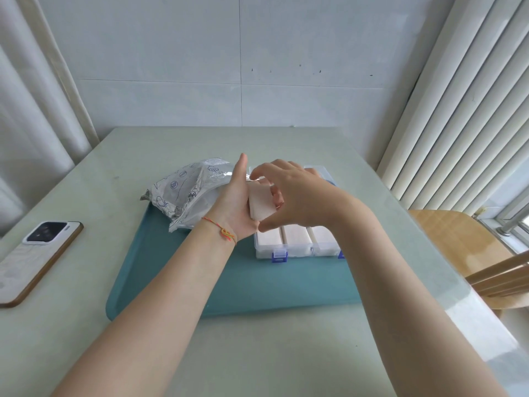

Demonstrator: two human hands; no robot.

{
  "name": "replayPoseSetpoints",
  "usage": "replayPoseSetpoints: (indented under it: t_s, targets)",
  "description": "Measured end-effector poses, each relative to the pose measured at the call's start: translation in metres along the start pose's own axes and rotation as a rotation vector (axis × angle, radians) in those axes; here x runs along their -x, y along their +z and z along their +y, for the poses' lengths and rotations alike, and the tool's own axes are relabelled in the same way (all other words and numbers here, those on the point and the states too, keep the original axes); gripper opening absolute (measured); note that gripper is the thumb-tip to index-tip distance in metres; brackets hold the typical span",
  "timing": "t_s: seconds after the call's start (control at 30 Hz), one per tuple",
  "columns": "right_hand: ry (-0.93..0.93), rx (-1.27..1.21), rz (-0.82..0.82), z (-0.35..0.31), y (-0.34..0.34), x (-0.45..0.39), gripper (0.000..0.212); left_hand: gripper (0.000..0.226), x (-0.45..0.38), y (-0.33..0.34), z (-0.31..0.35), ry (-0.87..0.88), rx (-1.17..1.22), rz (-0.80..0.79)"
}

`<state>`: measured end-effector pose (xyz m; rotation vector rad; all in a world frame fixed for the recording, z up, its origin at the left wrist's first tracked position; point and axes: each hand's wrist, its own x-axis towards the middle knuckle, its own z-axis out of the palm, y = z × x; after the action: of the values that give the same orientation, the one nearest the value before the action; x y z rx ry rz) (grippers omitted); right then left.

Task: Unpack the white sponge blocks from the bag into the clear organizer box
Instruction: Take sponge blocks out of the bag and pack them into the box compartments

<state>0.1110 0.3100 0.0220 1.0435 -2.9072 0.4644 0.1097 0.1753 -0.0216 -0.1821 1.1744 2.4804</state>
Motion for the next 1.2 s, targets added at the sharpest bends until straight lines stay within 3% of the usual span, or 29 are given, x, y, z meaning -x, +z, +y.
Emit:
replayPoseSetpoints:
  t_s: [0.2,0.37,0.43,0.73,0.9,1.03,1.2]
  targets:
    - [0.041,0.085,0.048,-0.001,-0.003,0.002,0.068,0.074,0.006,0.008,-0.002,0.046,-0.075,-0.009]
    - [0.021,0.168,0.062,-0.001,-0.004,0.014,0.077,0.071,0.014,0.014,-0.007,0.064,-0.143,-0.009]
    - [0.022,0.186,0.061,0.0,-0.003,0.019,0.072,0.071,0.018,0.017,-0.008,0.072,-0.183,-0.018]
    - [0.055,0.11,0.06,0.003,-0.009,0.037,0.069,0.068,0.031,0.039,-0.018,0.119,-0.258,-0.097]
    - [0.031,0.088,0.154,0.01,-0.012,0.043,0.062,0.057,0.031,0.045,-0.024,0.13,-0.291,-0.123]
    - [0.074,-0.155,0.027,0.021,-0.024,0.057,0.069,0.052,0.031,0.049,-0.028,0.13,-0.387,-0.099]
    - [0.153,-0.545,0.082,0.042,-0.029,0.065,0.029,0.063,0.028,0.051,-0.031,0.099,-0.464,-0.286]
